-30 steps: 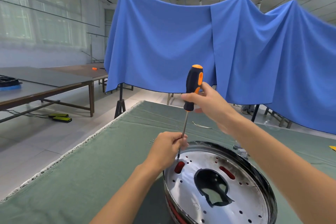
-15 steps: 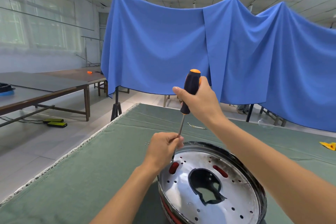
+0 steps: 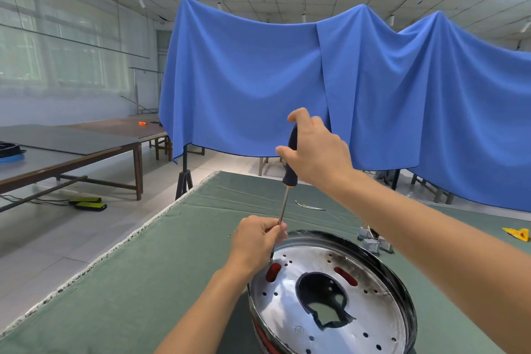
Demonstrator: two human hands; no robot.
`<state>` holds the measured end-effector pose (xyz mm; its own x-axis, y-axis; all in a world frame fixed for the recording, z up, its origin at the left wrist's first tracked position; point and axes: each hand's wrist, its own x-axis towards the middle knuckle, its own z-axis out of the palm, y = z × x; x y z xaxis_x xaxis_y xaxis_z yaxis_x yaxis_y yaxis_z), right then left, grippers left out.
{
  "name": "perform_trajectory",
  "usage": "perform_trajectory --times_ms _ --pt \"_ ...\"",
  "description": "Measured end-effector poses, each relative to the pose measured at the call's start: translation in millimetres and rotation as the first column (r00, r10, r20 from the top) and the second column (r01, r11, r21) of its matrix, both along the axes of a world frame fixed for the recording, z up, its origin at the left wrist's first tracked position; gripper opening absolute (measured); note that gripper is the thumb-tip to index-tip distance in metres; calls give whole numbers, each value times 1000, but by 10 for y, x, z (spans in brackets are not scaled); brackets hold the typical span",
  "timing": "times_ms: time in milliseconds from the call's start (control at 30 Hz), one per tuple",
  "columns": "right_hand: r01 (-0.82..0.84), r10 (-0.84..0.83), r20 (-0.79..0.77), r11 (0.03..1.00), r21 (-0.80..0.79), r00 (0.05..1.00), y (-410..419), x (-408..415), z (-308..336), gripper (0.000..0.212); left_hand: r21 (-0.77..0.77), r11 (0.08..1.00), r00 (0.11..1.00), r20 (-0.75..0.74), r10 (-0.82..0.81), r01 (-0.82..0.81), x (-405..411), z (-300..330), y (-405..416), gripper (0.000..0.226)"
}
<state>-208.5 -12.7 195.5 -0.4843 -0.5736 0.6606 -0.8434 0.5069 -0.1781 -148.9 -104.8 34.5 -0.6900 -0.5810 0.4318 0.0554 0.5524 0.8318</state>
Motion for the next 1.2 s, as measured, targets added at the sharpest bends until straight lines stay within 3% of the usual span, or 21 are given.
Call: perform_trajectory --times_ms 167,267,367,467,600,700,833,900,967,1033,1100,1200 --pt "-169 145 135 968 184 980 60 -13 283 32 -112 993 999 40 27 -23 20 -28 -1 26" --pt "-159 134 128 965 208 983 73 -12 355 21 -99 995 999 45 24 -20 27 -31 21 22" --pt "-42 56 -50 967 252 997 49 -3 339 31 188 980 992 -117 -47 69 66 -14 33 17" --pt "35 8 -149 958 284 989 38 12 327 34 492 858 965 -262 -17 149 107 -108 -40 30" --pt "-101 85 62 936 336 994 23 46 359 23 705 674 960 -280 -20 220 115 -365 -88 32" --pt "-186 143 149 921 342 979 -2 69 386 11 757 579 950 -292 -113 302 132 -441 -114 35" --pt "41 20 -155 925 378 988 -62 92 425 37 738 591 944 -290 -158 326 177 -446 -77 37" --pt "36 3 -92 909 415 996 -86 99 444 30 724 620 951 -272 -144 301 194 -447 -56 36" --pt "-77 27 120 897 436 992 -90 123 466 16 724 635 960 -252 -124 272 205 -442 -53 35" --pt "-171 76 236 894 415 969 -100 124 481 22 720 646 965 -236 -115 254 210 -441 -55 34" --pt "-195 107 233 896 398 966 -106 123 486 16 708 666 969 -220 -111 237 209 -432 -54 35" --pt "-66 53 40 895 440 998 -85 122 501 27 694 688 975 -199 -99 212 212 -416 -42 36"
